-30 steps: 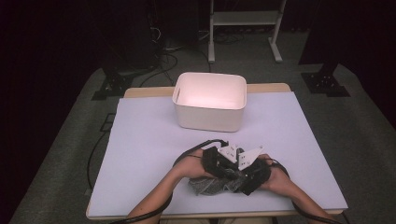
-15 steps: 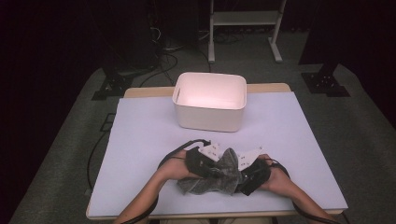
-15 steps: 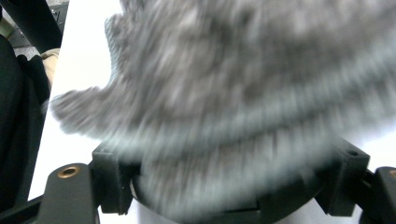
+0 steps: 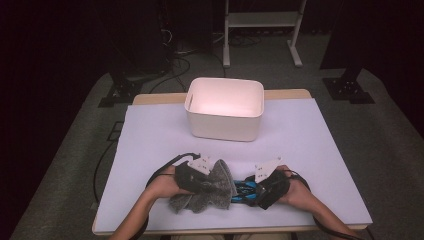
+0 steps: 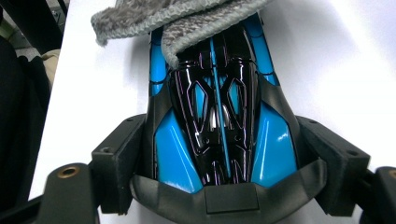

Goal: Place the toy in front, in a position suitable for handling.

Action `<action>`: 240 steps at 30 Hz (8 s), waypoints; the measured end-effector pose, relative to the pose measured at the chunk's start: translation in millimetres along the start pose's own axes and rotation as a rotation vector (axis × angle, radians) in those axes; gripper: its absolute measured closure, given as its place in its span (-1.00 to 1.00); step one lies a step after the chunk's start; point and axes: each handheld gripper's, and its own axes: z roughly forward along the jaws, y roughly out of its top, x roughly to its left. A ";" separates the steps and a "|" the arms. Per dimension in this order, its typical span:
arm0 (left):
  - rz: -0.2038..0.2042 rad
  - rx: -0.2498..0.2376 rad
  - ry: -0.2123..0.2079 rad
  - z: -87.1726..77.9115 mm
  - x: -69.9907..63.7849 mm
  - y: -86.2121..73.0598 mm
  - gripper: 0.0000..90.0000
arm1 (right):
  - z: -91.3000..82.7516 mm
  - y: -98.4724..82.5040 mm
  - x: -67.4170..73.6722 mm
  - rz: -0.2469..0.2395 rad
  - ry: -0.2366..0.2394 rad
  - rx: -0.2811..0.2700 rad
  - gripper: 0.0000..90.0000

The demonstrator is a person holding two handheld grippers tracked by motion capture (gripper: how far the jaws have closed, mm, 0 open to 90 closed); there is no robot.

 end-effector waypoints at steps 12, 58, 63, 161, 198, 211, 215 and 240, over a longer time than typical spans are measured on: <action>0.096 -0.008 -0.048 19.3 -9.1 36.0 0.74 | -0.1 -0.8 0.2 0.005 0.000 -0.006 -0.52; 0.150 0.006 -0.114 56.2 8.6 90.0 0.75 | 0.0 -1.8 1.3 0.011 0.002 -0.014 -0.52; 0.137 -0.002 -0.106 50.6 10.0 82.6 0.75 | 0.0 -1.2 1.0 0.001 -0.007 -0.004 -0.52; 0.051 0.001 -0.068 21.1 15.5 39.6 0.72 | 0.6 -3.8 1.6 0.007 -0.013 -0.027 -0.53; -0.003 -0.021 -0.072 11.4 15.3 9.9 0.71 | -16.9 5.3 -2.8 0.089 0.008 0.000 -0.62; -0.001 -0.001 -0.078 11.2 14.8 12.6 0.69 | -15.9 8.9 -18.7 0.214 0.058 -0.045 -0.55; -0.004 0.008 -0.082 10.6 15.0 13.5 0.68 | -12.0 7.3 -20.2 0.228 0.056 -0.038 -0.48; -0.130 -0.067 -0.119 14.4 27.2 38.6 -0.02 | -16.6 4.3 4.9 0.168 -0.024 -0.075 -0.32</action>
